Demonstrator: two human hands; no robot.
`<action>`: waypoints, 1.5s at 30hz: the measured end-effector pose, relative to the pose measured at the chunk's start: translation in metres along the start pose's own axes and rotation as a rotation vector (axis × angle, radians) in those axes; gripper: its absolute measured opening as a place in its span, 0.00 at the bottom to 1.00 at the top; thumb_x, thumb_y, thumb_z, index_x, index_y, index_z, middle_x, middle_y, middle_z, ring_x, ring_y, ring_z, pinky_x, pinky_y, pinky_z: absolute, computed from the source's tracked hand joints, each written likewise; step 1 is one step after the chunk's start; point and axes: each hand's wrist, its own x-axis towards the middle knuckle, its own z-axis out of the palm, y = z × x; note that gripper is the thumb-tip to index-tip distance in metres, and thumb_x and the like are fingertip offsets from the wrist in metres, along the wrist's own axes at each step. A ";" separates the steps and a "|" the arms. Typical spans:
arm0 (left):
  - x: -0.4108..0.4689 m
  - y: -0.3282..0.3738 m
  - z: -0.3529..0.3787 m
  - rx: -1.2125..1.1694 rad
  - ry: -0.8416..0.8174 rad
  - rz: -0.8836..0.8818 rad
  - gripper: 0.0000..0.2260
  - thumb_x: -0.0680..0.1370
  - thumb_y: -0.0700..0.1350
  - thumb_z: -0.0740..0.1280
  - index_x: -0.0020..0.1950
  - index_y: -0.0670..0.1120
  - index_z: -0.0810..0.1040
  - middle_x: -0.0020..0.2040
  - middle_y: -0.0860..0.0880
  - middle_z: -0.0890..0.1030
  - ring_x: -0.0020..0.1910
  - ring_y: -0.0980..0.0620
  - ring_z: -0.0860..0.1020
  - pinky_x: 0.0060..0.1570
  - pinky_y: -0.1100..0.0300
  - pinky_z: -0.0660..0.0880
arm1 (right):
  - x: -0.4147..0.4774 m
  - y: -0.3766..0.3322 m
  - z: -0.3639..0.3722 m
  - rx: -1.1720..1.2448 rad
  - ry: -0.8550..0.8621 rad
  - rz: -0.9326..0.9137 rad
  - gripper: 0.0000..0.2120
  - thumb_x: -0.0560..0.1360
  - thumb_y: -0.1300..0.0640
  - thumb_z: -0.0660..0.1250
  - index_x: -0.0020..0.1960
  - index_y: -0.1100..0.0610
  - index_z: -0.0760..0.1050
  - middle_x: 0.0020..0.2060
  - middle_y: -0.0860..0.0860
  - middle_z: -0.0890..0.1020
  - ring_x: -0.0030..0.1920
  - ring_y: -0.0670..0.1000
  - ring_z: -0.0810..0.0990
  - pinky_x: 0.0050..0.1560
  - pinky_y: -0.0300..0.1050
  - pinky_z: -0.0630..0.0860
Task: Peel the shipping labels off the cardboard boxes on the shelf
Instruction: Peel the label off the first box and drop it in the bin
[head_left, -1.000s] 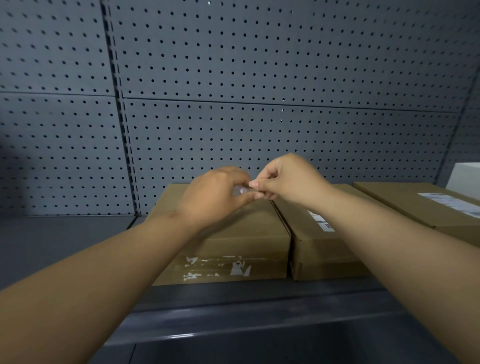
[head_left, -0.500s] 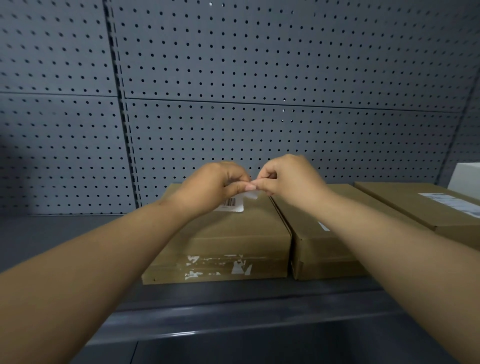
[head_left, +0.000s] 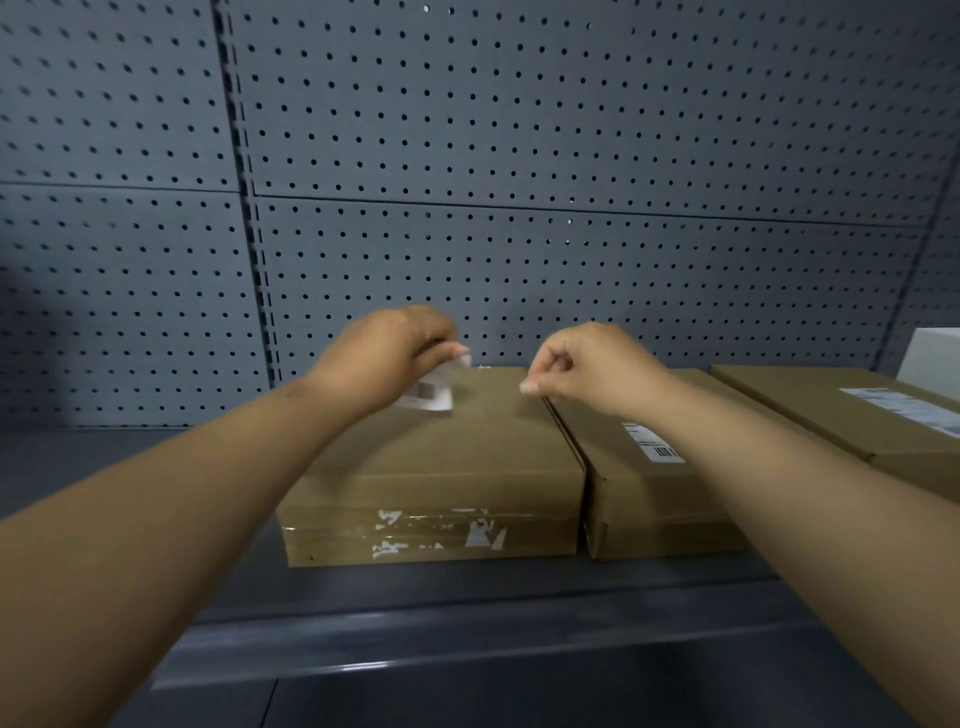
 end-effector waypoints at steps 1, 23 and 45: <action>-0.002 -0.009 -0.002 0.080 0.014 -0.006 0.13 0.80 0.49 0.62 0.48 0.41 0.80 0.44 0.44 0.80 0.41 0.43 0.79 0.41 0.49 0.76 | -0.003 0.000 0.004 -0.061 -0.079 -0.006 0.08 0.72 0.51 0.71 0.45 0.55 0.81 0.36 0.42 0.78 0.42 0.45 0.79 0.42 0.35 0.73; -0.023 -0.020 0.018 0.436 0.168 0.109 0.06 0.77 0.41 0.68 0.44 0.39 0.80 0.42 0.43 0.82 0.36 0.42 0.80 0.26 0.56 0.73 | -0.014 0.004 0.020 -0.209 -0.235 0.009 0.08 0.75 0.61 0.64 0.49 0.61 0.80 0.44 0.49 0.82 0.48 0.50 0.80 0.50 0.42 0.77; -0.028 -0.027 0.039 0.417 0.187 0.104 0.12 0.78 0.44 0.60 0.45 0.40 0.81 0.43 0.44 0.83 0.38 0.43 0.82 0.33 0.52 0.80 | 0.010 -0.020 0.044 -0.116 -0.341 -0.086 0.06 0.76 0.58 0.65 0.49 0.57 0.80 0.40 0.43 0.79 0.40 0.41 0.76 0.44 0.34 0.73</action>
